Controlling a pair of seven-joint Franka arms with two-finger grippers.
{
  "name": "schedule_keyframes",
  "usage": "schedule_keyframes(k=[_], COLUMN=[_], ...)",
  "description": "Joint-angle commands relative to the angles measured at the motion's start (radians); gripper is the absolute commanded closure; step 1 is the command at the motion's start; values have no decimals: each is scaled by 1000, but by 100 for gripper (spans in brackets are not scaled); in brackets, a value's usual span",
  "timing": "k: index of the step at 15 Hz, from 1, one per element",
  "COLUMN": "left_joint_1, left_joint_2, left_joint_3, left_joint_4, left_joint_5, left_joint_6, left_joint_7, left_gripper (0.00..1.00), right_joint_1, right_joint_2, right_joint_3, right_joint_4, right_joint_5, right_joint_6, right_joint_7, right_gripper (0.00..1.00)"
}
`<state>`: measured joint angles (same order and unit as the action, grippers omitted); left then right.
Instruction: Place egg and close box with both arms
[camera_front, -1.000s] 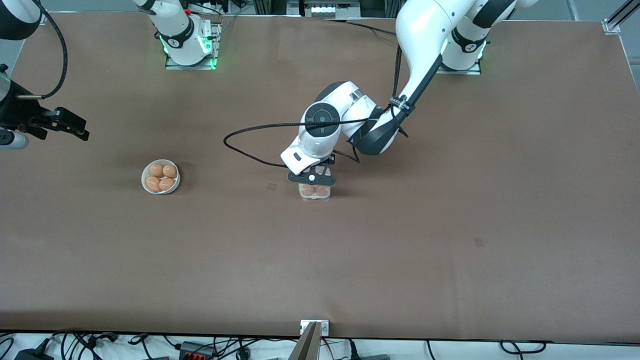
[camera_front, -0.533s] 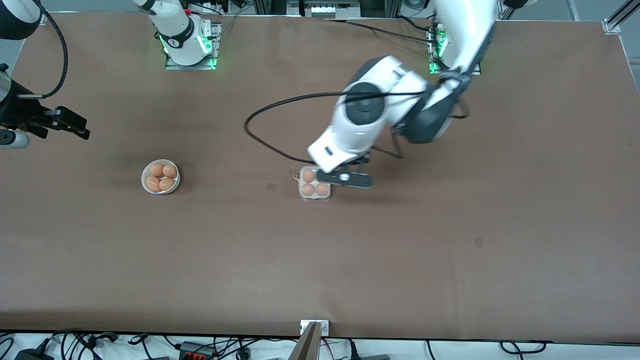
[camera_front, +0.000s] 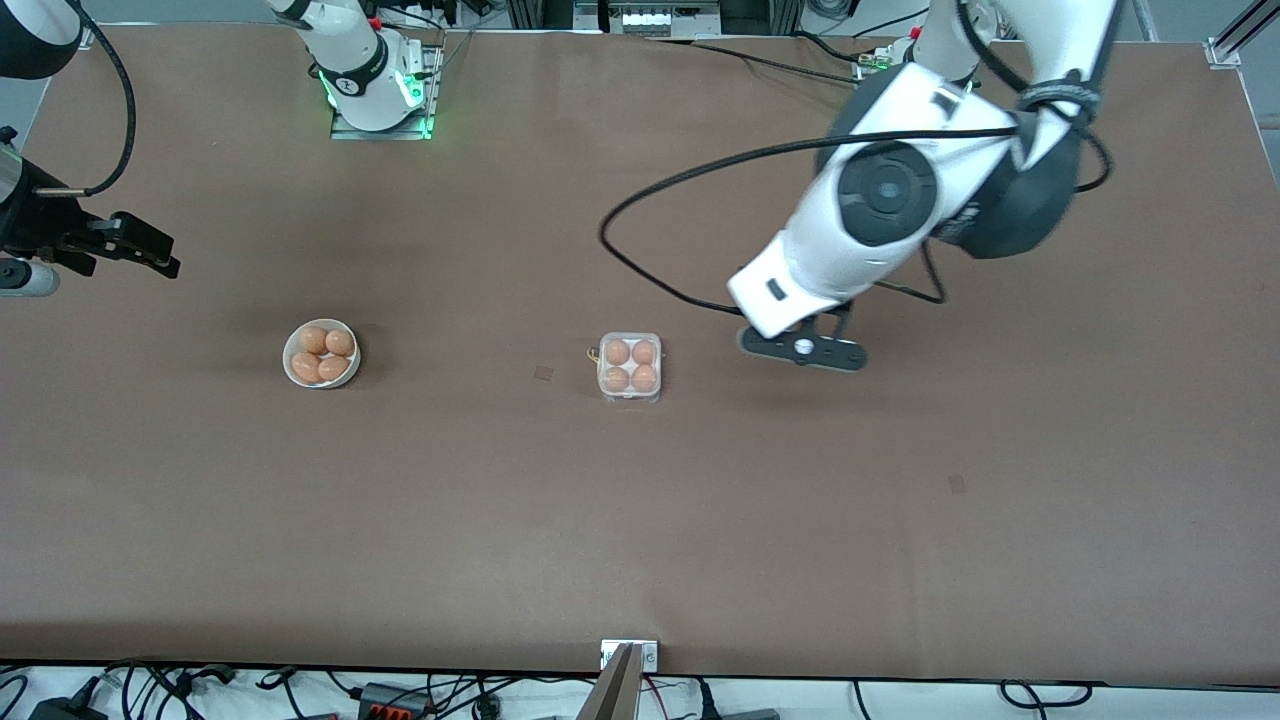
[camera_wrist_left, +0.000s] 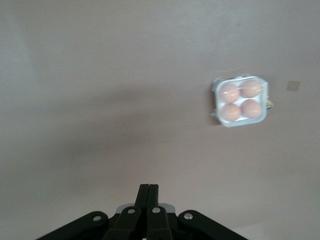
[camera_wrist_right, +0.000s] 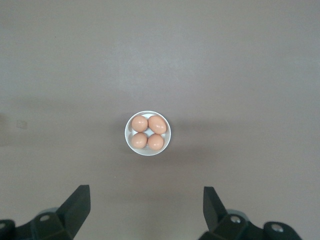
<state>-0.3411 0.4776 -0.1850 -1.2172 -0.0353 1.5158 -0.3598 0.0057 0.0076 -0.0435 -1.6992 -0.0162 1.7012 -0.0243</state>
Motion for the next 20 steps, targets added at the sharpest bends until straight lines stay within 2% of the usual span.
schedule_keyframes(k=[1,6,10,14,15,16,17,18,19,20], left_joint_1=[65,140,186,258,284,293,295,295,307,319], left_joint_2=[-117,-230,-335,-355,-359,-358,-358,-355,-355,-353], left_joint_3=[-10,-8,-11,-11,-13,-13,-7,-2,-1,-1], left_joint_4=[-148,-319,-496,-536,-532,-526,-521,-500,-483,-467], left_joint_5=[3,6,37,37,37,37,37,35,35,35], left_joint_6=[3,12,113,126,121,118,118,118,115,115], left_joint_7=[50,68,154,232,246,248,254,265,271,269], left_gripper=[98,97,98,97,89,75,65,24,0,0], right_joint_1=[-18,-19,-19,-19,-19,-19,-19,-19,-19,-19], right_joint_2=[-6,-6,-17,-17,-17,-17,-18,-17,-17,-18], right_joint_3=[17,16,16,16,14,14,14,14,14,13], right_joint_4=[12,13,12,12,13,12,12,12,12,12], right_joint_5=[-5,-4,-4,-5,-4,-4,-4,-4,-4,-4], right_joint_6=[-17,-17,-18,-18,-18,-18,-20,-22,-25,-26], right_joint_7=[-13,-11,-13,-13,-13,-13,-13,-13,-13,-11], right_gripper=[0,0,0,0,0,0,0,0,0,0])
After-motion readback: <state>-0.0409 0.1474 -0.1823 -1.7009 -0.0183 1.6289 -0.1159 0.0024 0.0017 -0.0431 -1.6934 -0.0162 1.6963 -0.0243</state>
